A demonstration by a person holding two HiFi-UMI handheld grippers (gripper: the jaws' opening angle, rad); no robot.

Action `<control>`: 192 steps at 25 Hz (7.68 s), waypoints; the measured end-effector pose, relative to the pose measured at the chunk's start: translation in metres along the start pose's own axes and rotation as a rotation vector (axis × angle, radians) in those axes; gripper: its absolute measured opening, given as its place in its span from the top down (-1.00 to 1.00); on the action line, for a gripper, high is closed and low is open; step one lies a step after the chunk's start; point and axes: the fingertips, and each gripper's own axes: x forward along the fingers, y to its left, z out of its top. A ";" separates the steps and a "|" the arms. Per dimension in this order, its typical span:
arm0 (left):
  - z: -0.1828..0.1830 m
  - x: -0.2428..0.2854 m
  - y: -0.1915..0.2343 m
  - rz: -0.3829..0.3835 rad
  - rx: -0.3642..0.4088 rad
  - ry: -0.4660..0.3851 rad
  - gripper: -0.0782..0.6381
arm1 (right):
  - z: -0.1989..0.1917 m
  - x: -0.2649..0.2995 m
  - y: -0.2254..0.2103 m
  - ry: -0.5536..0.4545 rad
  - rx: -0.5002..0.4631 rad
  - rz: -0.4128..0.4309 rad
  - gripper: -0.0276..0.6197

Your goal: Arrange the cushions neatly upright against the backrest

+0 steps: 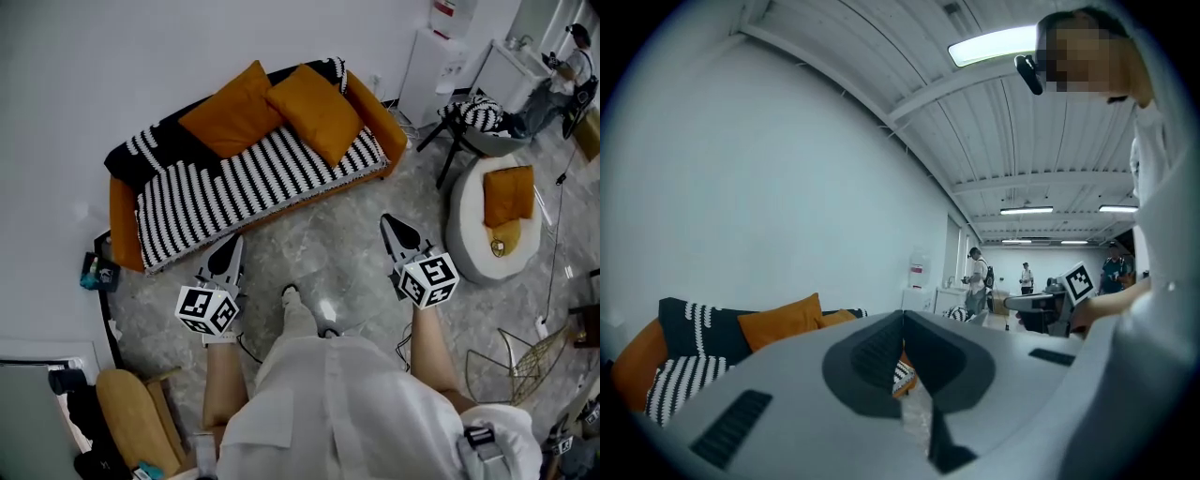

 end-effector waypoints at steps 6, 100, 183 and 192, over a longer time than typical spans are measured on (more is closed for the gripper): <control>-0.012 0.045 0.046 -0.005 -0.028 0.015 0.74 | -0.007 0.063 -0.018 0.039 0.006 0.000 0.89; -0.279 0.946 0.349 -0.902 1.178 1.412 0.31 | -0.343 0.752 -0.506 0.944 0.000 0.350 0.61; -0.130 0.108 0.965 -0.037 0.240 1.133 0.72 | -0.165 1.005 0.429 0.861 -0.763 1.036 0.88; -0.193 0.098 1.030 0.040 0.267 1.218 0.72 | -0.234 1.047 0.459 0.883 -0.898 0.990 0.88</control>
